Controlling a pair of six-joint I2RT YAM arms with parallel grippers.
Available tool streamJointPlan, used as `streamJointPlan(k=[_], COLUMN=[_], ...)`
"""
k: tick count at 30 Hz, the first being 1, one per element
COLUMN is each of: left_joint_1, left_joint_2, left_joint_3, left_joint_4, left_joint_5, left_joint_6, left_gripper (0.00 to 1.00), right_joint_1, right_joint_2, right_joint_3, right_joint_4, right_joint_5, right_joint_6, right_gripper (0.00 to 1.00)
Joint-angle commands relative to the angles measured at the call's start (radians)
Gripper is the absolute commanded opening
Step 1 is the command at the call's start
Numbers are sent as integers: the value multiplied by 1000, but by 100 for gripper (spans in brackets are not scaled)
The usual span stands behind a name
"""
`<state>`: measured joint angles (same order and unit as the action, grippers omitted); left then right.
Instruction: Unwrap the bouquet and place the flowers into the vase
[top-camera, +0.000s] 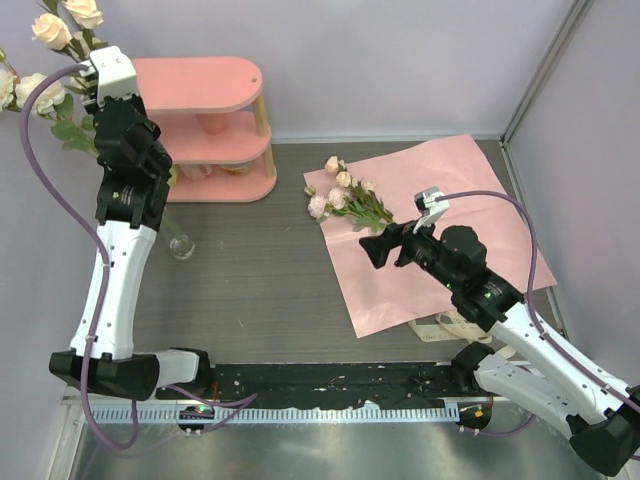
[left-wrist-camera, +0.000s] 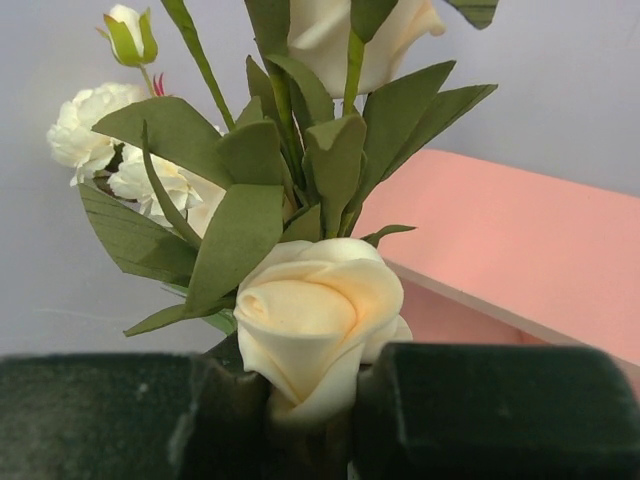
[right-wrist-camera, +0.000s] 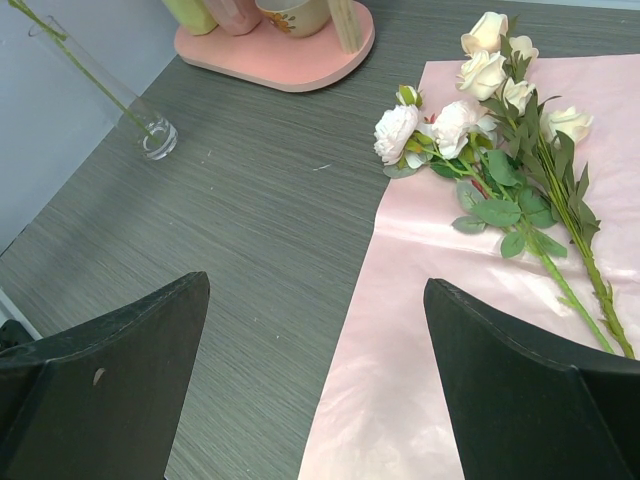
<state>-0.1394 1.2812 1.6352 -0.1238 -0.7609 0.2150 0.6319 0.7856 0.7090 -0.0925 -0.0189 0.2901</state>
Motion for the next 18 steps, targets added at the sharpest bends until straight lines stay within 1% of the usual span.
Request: streamJointPlan(k=[1, 13, 18], left_joint_1=[14, 23, 26], left_joint_2=[-33, -40, -42], left_joint_3=[-28, -170, -239], left_joint_4=[44, 118, 119], left_joint_5=[8, -34, -47], left_joint_6=[-29, -34, -51], left_gripper=[0, 0, 0], right_joint_1=[2, 3, 2], right_joint_2=[-2, 17, 21], right_joint_3=[33, 27, 21], right_joint_4=[36, 46, 50], right_joint_5=[14, 14, 14], right_joint_6=[-14, -12, -12], right_gripper=[95, 95, 95])
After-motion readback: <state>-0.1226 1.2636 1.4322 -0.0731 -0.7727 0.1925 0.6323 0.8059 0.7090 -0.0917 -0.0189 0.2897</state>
